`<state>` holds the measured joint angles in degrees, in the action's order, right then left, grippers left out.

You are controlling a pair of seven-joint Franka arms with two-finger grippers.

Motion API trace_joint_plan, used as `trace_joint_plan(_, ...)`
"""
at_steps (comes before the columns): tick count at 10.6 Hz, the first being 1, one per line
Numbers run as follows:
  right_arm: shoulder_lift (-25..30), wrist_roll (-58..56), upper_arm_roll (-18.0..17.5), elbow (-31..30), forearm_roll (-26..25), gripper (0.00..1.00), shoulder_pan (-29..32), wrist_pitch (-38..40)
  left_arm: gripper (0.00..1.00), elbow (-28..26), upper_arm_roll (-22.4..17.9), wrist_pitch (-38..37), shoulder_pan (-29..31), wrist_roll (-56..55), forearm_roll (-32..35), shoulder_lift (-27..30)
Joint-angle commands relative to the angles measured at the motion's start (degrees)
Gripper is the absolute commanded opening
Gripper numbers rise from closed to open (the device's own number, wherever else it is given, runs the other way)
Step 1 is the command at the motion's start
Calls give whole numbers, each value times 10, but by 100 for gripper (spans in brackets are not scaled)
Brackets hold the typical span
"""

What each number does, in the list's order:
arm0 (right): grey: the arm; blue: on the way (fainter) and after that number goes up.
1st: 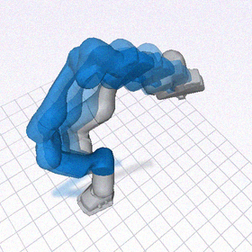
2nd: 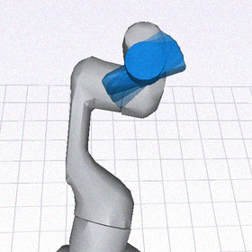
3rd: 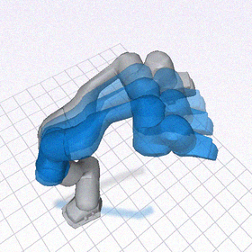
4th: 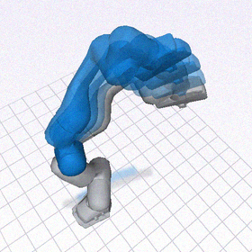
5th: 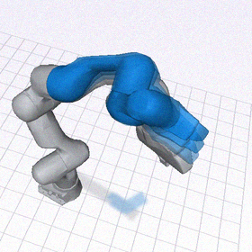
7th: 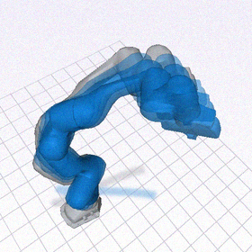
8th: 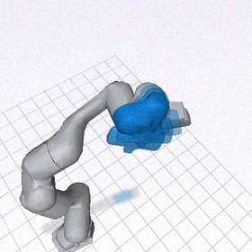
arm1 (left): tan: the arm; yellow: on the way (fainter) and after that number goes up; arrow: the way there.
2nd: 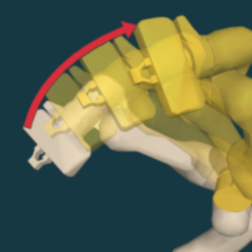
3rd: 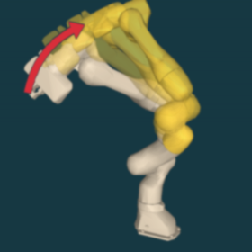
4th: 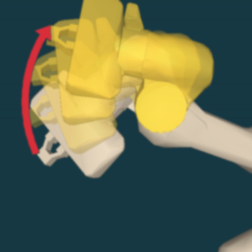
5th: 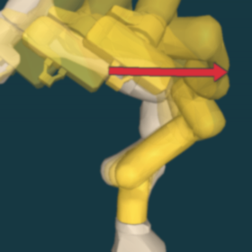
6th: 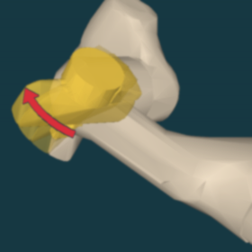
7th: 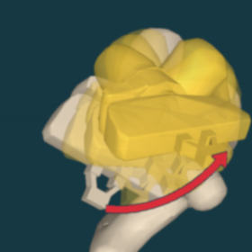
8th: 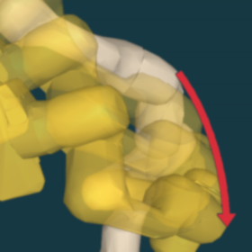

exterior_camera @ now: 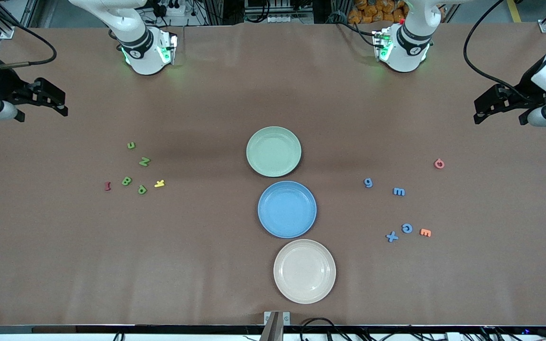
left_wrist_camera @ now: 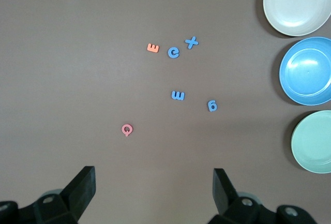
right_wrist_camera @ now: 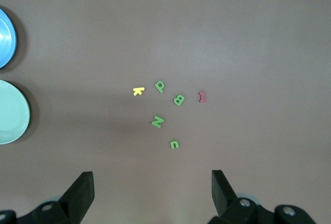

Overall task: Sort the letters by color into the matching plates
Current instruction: 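Move both grippers out from rest toward the scattered foam letters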

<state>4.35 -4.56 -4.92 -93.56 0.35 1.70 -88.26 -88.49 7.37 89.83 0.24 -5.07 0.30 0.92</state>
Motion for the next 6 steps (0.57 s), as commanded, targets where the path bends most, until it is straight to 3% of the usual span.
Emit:
trace_joint_plan(1, -9, -1, 5, 21, -3, 100, -8, 17, 100, 3, 0, -10, 4, 12, -12, 3)
trace_joint_plan(6, -9, 3, 4, -3, -3, 100, -14, 16, 100, 3, 2, -10, 2, 3, -11, 0)
